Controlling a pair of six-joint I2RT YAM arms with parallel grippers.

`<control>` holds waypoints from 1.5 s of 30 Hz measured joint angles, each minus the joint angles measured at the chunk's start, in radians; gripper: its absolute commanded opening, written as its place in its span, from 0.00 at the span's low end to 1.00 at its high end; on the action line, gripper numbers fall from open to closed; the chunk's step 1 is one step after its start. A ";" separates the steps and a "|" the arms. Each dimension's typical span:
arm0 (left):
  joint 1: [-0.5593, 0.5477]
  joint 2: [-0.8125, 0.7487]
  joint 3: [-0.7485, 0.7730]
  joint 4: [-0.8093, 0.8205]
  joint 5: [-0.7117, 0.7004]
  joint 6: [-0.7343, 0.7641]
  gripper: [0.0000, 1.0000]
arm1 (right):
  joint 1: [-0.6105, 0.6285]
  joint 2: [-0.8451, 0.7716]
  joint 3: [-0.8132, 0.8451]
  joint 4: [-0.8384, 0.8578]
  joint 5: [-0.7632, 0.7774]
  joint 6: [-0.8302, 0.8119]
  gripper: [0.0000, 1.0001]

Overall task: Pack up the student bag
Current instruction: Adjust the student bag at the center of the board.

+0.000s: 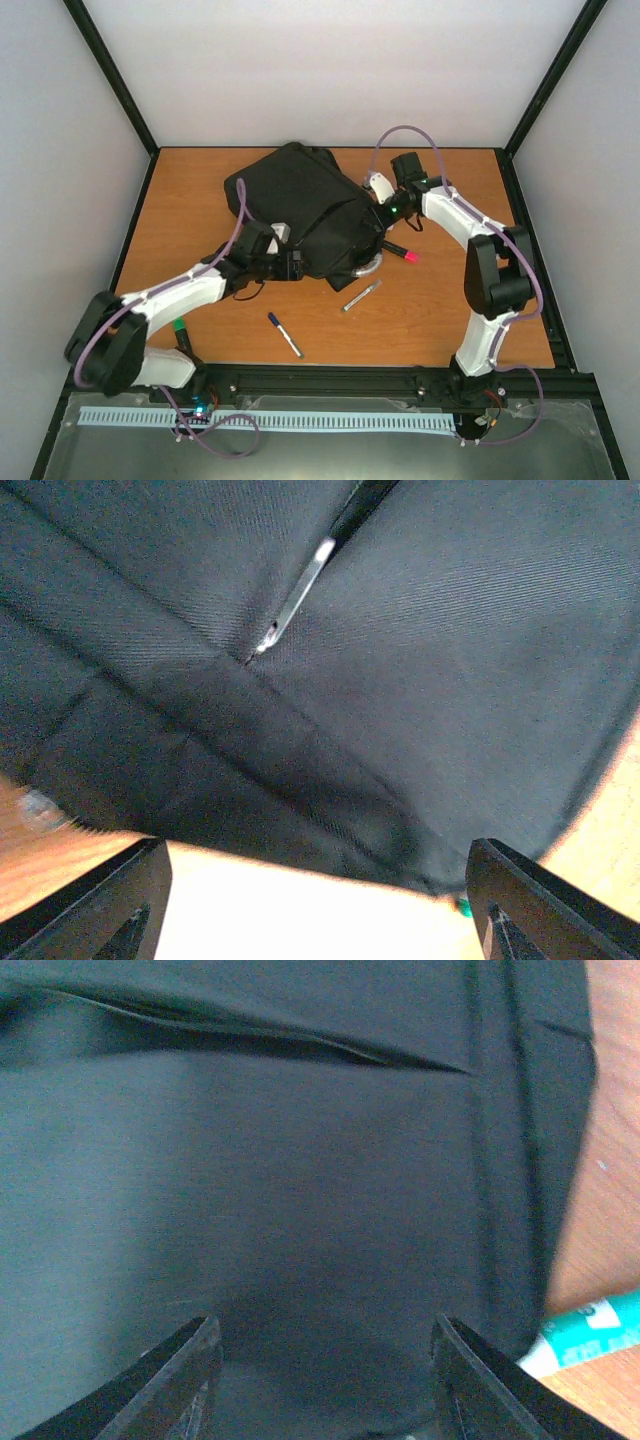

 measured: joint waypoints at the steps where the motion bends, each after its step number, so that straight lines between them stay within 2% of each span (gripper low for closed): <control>1: 0.000 -0.036 0.000 -0.027 -0.016 0.008 0.87 | 0.000 -0.016 0.000 -0.008 -0.028 -0.012 0.60; 6: 0.003 -0.223 0.001 -0.167 -0.150 0.040 0.93 | 0.003 -0.102 0.021 -0.053 -0.195 -0.072 0.62; 11: 0.084 -0.263 -0.026 -0.231 -0.293 0.021 0.93 | 0.025 -0.085 0.088 -0.083 -0.307 -0.098 0.61; 14: 0.142 -0.273 -0.097 -0.201 -0.303 0.020 0.92 | 0.046 -0.050 0.090 -0.086 -0.331 -0.101 0.60; 17: 0.148 -0.274 -0.162 -0.137 -0.277 0.037 0.91 | 0.057 0.000 0.090 -0.086 -0.327 -0.101 0.59; 22: 0.148 -0.323 -0.301 0.075 -0.206 0.063 0.91 | 0.057 0.064 0.089 -0.077 -0.307 -0.097 0.58; 30: 0.148 -0.267 -0.341 0.240 -0.155 0.114 0.76 | 0.057 0.090 0.095 -0.058 -0.279 -0.085 0.58; 36: 0.148 -0.196 -0.340 0.275 -0.123 0.153 0.74 | 0.057 0.098 0.099 -0.058 -0.280 -0.080 0.58; 40: 0.148 -0.158 -0.336 0.304 -0.127 0.173 0.63 | 0.057 0.098 0.099 -0.058 -0.280 -0.078 0.58; 45: 0.148 -0.077 -0.296 0.312 -0.142 0.214 0.56 | 0.057 0.098 0.099 -0.058 -0.281 -0.077 0.58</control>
